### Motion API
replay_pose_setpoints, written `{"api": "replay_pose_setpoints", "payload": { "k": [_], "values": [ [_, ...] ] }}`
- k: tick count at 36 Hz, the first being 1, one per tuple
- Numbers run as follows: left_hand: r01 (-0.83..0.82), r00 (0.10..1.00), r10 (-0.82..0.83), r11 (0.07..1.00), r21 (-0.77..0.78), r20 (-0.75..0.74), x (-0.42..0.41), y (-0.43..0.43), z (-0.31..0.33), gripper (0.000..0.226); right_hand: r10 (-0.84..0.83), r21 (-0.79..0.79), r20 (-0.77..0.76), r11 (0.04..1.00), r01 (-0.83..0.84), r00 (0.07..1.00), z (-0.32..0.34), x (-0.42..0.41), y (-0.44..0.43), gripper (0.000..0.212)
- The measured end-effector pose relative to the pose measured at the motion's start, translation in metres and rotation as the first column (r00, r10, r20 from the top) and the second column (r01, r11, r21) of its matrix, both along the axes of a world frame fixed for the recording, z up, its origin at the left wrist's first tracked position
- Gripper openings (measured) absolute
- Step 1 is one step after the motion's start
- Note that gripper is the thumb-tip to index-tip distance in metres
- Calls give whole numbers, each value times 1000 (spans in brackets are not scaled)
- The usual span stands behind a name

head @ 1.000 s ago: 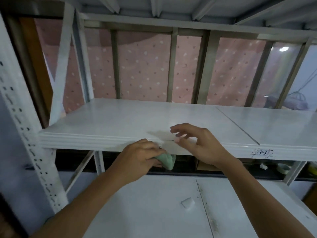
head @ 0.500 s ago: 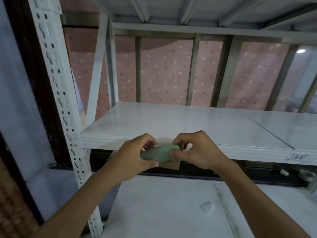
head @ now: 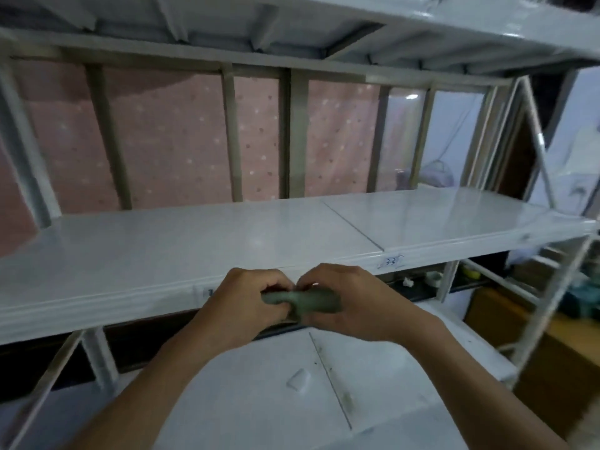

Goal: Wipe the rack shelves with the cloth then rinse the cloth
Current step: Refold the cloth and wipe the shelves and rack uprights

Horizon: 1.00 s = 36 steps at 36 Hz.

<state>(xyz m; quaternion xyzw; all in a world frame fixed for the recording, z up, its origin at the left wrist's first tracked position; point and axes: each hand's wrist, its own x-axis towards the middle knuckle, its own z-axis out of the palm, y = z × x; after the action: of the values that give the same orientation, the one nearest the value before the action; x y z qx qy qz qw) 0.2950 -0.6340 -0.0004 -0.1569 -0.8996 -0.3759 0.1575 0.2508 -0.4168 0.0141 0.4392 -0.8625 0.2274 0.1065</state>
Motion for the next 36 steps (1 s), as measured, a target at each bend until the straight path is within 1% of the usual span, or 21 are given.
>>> {"api": "replay_pose_setpoints", "payload": {
  "k": [3,6,9,13,16,18,21,25,28,33,36],
  "values": [
    [76,997,-76,997,10,-22,-26,66,8,22,-120,27,-68,992,122,991,-2,-9,64,31],
    [126,991,-125,992,18,-46,-50,141,15,27,-260,39,-119,963,266,958,-6,-23,137,34],
    [190,979,-189,982,13,-83,-73,219,19,28,-327,38,-159,941,337,932,-5,-32,215,34],
    [249,966,-245,968,34,-85,-100,316,22,26,-384,-38,-135,923,382,913,2,-36,311,19],
    [271,959,-266,962,42,-96,-119,380,23,26,-440,-89,-66,897,434,896,5,-45,373,10],
    [281,956,-276,959,34,-102,-132,417,23,25,-473,-113,-15,876,468,881,5,-52,408,9],
    [298,950,-297,954,0,-91,-154,465,22,26,-522,-125,90,839,529,848,1,-69,454,11],
    [321,944,-324,946,-53,-68,-185,517,22,27,-559,-187,179,788,586,809,-10,-97,500,17],
    [338,937,-343,938,-76,-61,-211,549,23,25,-582,-241,197,751,614,789,-17,-119,525,23],
    [347,933,-355,931,-114,-61,-267,595,33,28,-621,-286,203,701,653,757,-19,-161,557,19],
    [347,931,-357,930,-123,-78,-306,622,45,31,-670,-309,188,654,691,718,-13,-194,578,23]
  ]
}}
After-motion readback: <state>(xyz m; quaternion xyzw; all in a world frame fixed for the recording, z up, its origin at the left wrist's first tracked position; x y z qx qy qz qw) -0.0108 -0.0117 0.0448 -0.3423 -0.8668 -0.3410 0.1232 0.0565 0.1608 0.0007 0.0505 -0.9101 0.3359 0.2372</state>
